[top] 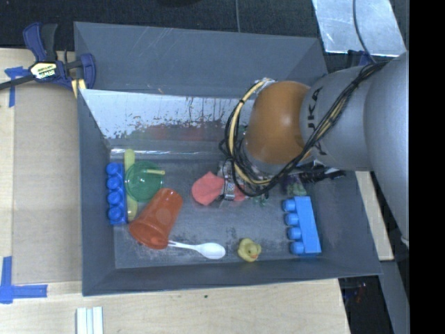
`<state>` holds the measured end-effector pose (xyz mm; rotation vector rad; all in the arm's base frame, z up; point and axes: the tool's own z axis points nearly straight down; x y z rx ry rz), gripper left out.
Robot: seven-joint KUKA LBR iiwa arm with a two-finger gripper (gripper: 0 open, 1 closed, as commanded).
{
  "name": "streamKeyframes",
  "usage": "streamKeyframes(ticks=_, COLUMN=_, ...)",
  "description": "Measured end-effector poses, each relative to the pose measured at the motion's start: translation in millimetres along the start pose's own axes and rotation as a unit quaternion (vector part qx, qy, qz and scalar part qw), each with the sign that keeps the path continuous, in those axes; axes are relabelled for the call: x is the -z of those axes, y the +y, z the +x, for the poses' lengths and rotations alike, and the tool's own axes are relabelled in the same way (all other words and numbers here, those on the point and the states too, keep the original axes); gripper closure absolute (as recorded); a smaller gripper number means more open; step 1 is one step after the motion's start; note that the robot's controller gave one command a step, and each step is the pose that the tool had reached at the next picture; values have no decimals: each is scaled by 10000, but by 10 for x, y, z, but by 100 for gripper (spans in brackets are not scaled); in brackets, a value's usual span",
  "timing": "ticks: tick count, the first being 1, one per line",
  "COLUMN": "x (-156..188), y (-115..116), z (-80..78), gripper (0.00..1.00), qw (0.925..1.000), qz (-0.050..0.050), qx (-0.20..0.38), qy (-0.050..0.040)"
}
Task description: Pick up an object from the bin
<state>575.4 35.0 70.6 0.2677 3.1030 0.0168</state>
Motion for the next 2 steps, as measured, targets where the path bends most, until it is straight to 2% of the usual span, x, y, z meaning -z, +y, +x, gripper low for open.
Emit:
streamKeyframes(ticks=1, x=616, y=-31, z=2, gripper=100, qw=10000, qz=7, qx=-13, qy=31)
streamKeyframes(ticks=2, x=1232, y=247, z=-336, gripper=100, qw=9976, qz=10, qx=-690, qy=27)
